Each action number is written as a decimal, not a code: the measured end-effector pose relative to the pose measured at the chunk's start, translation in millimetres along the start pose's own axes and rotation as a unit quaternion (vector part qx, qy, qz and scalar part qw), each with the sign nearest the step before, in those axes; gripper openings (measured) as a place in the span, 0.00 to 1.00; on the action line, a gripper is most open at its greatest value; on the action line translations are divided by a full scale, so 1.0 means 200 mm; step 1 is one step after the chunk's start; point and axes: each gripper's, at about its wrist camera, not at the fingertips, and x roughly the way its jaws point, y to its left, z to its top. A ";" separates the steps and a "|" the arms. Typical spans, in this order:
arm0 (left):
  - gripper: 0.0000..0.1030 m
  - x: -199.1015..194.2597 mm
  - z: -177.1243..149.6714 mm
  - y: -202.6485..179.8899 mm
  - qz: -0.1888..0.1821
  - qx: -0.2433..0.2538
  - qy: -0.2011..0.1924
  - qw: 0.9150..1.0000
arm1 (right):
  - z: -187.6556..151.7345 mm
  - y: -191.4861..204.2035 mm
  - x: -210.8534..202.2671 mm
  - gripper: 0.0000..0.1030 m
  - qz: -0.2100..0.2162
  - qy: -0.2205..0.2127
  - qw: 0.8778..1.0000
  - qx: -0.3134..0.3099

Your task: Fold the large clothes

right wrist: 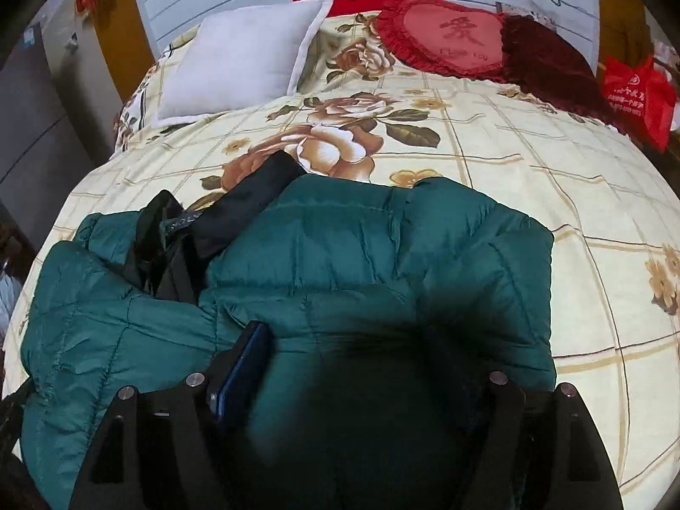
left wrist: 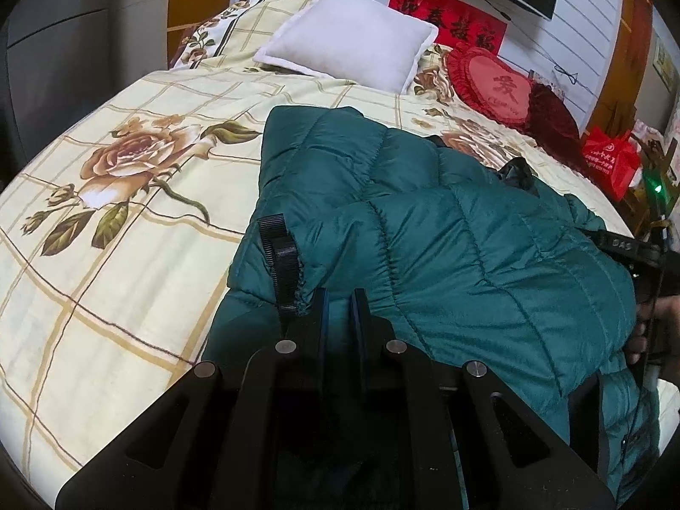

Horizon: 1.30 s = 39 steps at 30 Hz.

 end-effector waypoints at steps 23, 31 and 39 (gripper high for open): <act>0.10 0.01 0.00 0.00 0.006 0.004 0.008 1.000 | -0.43 0.34 -0.29 1.00 -0.015 -0.043 0.999 -0.020; 0.10 0.01 0.00 0.00 0.005 0.003 0.008 1.000 | -0.45 0.38 -0.33 1.00 -0.055 -0.063 0.996 -0.034; 0.10 0.02 0.00 0.00 0.004 0.003 0.009 1.000 | -0.45 0.38 -0.34 1.00 -0.060 -0.066 0.995 -0.034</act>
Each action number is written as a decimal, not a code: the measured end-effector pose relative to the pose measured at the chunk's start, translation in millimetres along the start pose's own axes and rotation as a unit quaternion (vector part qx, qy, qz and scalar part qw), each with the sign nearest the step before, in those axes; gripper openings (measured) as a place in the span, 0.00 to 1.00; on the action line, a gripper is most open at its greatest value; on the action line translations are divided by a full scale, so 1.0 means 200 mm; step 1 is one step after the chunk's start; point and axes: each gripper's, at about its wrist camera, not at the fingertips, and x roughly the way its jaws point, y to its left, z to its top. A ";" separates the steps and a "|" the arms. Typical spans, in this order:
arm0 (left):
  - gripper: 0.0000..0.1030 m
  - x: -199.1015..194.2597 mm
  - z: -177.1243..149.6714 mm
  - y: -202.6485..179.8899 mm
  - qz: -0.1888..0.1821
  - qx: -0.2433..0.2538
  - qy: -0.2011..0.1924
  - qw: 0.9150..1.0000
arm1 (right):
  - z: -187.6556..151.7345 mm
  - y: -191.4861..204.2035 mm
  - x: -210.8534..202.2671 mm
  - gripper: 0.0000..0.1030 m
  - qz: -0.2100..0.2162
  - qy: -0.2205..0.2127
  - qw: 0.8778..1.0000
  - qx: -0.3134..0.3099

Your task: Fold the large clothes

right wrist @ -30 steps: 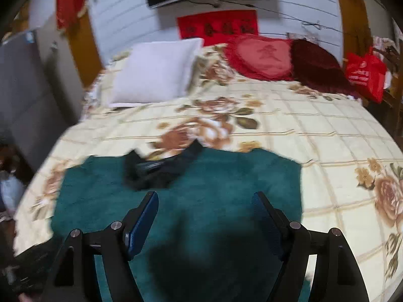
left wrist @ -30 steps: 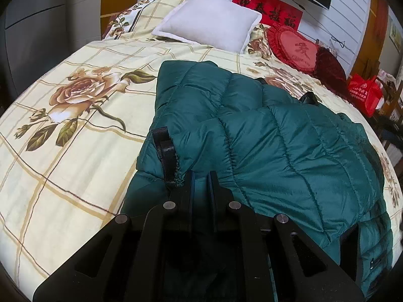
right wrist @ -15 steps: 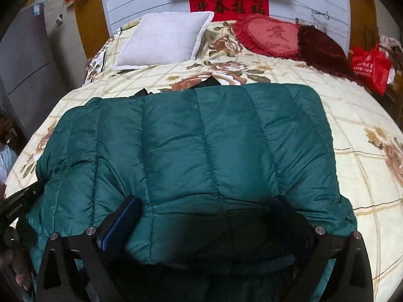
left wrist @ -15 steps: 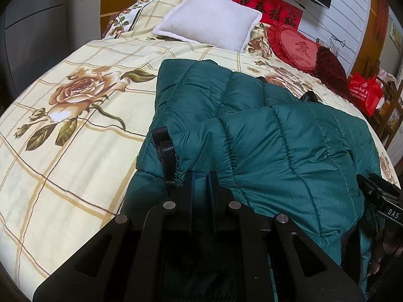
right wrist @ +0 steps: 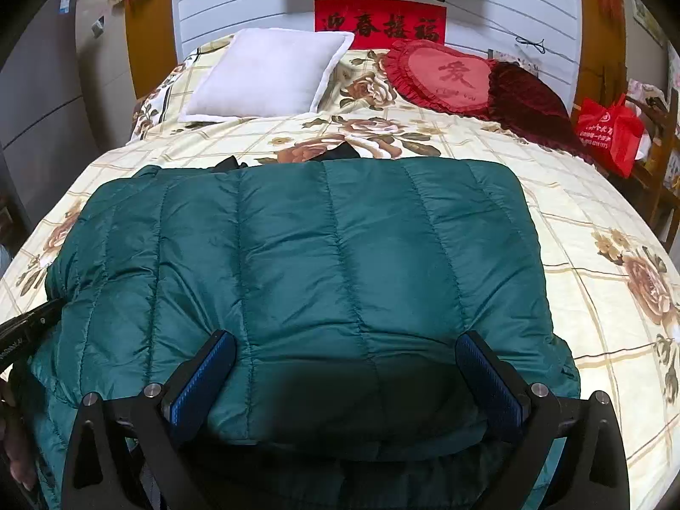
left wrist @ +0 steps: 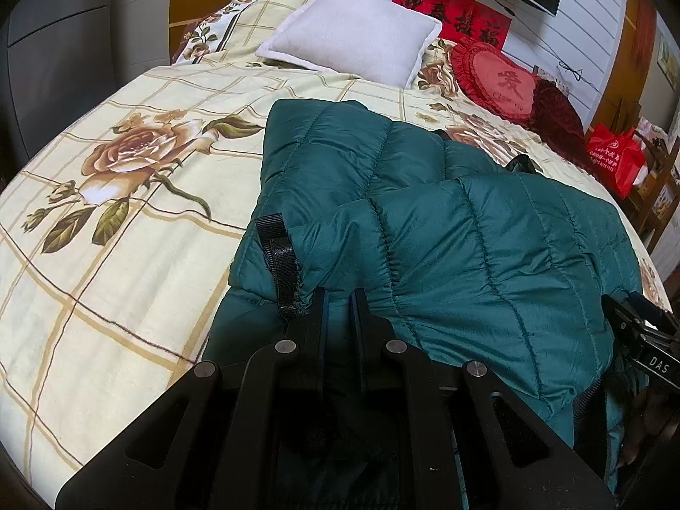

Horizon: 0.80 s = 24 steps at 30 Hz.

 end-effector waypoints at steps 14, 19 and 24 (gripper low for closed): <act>0.10 0.00 0.00 0.00 -0.001 0.000 0.001 1.000 | -0.01 -0.01 -0.01 1.00 -0.002 0.000 1.000 0.003; 0.10 0.00 0.01 0.00 -0.001 0.000 0.001 1.000 | -0.01 -0.01 -0.01 1.00 -0.002 -0.001 1.000 0.004; 0.10 0.00 0.01 0.00 -0.001 -0.001 0.001 1.000 | -0.01 -0.02 -0.01 1.00 -0.002 -0.003 1.000 0.008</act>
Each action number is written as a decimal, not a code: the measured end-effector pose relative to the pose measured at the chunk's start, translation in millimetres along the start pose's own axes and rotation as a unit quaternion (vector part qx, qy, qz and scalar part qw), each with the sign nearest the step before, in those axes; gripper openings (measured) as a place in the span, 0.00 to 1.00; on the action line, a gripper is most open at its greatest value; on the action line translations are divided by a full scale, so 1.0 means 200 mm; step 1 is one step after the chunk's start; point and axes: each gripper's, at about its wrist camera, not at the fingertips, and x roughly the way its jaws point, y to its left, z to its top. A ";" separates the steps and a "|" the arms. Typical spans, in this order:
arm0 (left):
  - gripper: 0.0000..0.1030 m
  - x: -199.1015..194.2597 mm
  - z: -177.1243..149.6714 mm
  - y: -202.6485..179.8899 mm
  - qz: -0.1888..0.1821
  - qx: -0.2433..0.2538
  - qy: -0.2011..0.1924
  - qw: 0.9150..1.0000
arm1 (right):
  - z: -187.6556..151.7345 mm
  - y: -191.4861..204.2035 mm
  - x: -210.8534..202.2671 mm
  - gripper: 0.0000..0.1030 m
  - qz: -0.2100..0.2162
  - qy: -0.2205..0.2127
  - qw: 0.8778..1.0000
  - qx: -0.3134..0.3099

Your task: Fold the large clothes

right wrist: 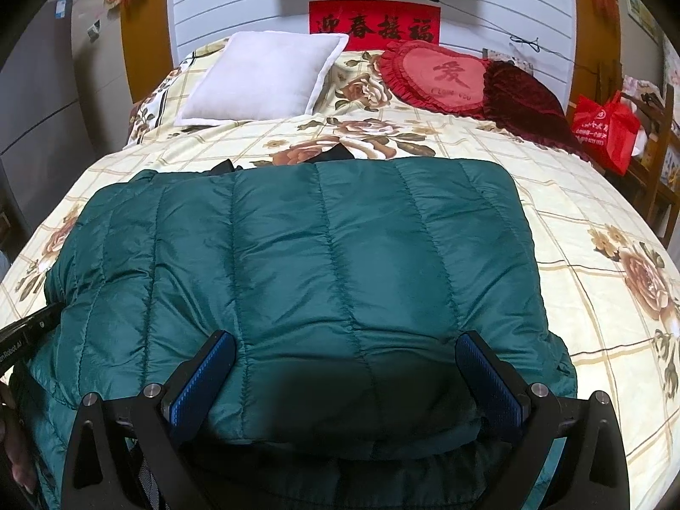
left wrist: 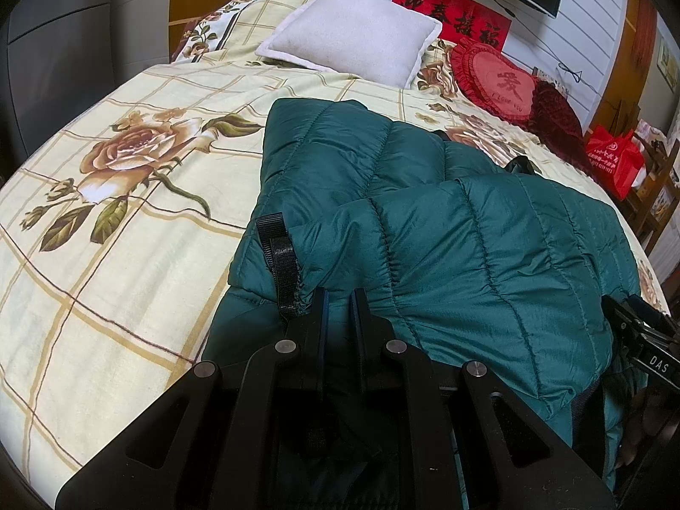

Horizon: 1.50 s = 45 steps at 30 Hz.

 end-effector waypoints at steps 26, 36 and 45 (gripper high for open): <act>0.10 -0.11 0.06 -0.04 0.004 0.069 0.041 0.997 | 0.06 -0.19 -0.38 0.99 -0.032 0.005 0.999 -0.018; 0.10 -0.66 -0.07 0.15 -0.001 0.153 0.013 0.988 | -0.14 -0.40 -0.95 1.00 -0.024 0.024 0.998 -0.061; 0.10 -0.78 -0.44 0.39 0.010 0.128 0.025 0.991 | -0.64 -0.55 -1.09 1.00 -0.010 0.036 0.999 0.009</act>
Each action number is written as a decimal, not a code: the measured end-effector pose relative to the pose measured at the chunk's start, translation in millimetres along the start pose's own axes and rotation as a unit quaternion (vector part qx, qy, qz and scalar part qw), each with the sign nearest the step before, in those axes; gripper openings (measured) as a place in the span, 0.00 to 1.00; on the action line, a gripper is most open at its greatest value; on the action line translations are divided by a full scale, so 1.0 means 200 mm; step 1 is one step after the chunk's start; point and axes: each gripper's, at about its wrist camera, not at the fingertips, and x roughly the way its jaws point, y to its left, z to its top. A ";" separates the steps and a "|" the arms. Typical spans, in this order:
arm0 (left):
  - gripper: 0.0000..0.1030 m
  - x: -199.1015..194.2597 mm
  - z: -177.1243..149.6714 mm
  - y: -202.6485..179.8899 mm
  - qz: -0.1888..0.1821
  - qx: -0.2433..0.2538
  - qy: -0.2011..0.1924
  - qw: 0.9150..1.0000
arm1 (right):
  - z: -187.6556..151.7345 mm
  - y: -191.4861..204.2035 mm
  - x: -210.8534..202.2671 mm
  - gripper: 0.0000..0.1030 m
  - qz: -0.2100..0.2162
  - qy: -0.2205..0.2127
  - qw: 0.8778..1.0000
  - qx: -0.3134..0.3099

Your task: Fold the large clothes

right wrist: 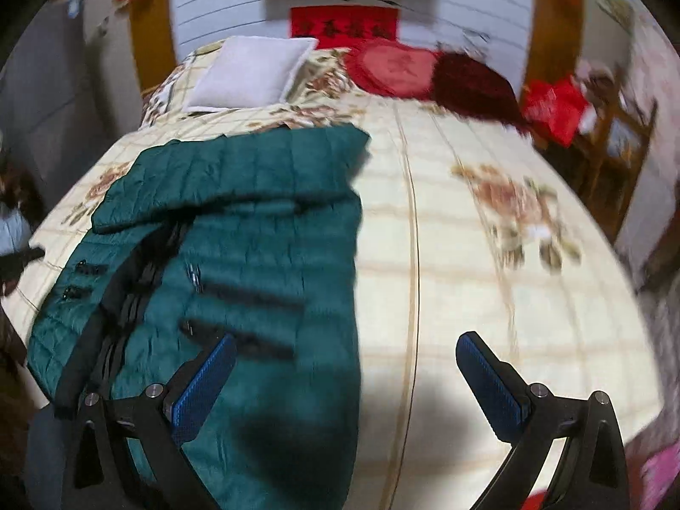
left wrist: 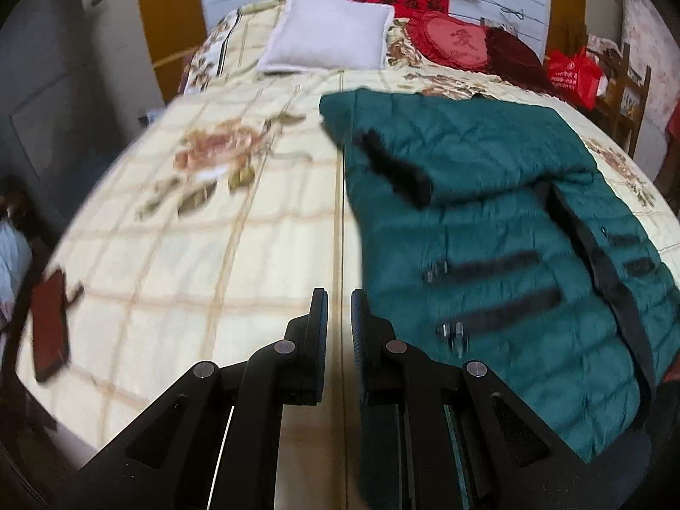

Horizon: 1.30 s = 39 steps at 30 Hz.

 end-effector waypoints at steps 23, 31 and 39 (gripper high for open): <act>0.86 -0.05 -0.41 -0.06 -0.160 -0.062 0.026 0.985 | -0.44 0.00 0.19 1.00 0.092 0.006 0.994 0.054; 0.90 -0.06 -0.41 -0.05 -0.215 -0.046 0.014 0.976 | -0.49 0.02 0.15 1.00 0.123 0.004 0.992 0.040; 0.90 0.03 -0.30 -0.06 -0.261 -0.060 0.033 0.963 | -0.45 0.03 0.18 1.00 0.246 -0.010 0.967 0.072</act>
